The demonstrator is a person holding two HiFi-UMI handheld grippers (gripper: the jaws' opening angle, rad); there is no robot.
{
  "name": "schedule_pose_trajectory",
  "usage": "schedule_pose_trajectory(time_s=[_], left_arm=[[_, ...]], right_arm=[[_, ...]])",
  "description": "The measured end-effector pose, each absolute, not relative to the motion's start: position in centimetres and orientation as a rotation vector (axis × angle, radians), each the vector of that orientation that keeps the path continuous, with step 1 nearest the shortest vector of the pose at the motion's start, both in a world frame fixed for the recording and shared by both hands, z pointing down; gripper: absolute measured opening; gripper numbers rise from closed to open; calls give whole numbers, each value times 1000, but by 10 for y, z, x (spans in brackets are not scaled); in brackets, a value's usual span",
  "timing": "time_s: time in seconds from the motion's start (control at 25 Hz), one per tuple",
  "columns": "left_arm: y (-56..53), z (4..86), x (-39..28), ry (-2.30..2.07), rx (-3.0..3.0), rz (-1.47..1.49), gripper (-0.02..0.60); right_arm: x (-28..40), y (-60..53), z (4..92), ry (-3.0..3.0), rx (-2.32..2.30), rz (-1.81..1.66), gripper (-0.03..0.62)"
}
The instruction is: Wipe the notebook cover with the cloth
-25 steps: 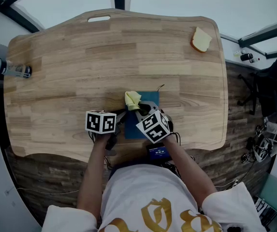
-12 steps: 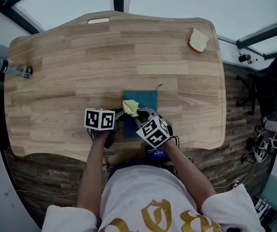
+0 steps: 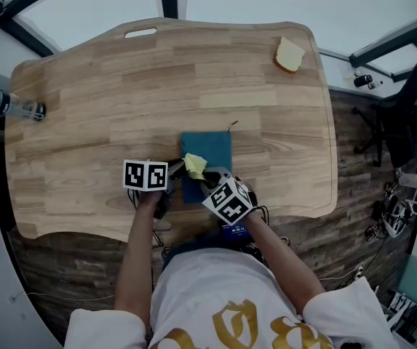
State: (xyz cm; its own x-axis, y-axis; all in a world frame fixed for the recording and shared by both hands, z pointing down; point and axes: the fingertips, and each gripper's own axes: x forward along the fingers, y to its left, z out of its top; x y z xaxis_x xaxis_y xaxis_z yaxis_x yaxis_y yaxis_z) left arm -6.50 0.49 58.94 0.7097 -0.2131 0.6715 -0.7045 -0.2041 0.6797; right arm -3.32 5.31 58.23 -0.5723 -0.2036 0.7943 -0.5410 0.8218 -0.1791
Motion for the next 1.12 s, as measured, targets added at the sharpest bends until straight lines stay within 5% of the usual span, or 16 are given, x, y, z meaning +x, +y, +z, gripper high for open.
schedule_pose_trajectory(time_s=[1.12], left_arm=[[6,589,-65,-754,1775,535,44]], right_arm=[[-17,100,582,-2189,409,541,40]])
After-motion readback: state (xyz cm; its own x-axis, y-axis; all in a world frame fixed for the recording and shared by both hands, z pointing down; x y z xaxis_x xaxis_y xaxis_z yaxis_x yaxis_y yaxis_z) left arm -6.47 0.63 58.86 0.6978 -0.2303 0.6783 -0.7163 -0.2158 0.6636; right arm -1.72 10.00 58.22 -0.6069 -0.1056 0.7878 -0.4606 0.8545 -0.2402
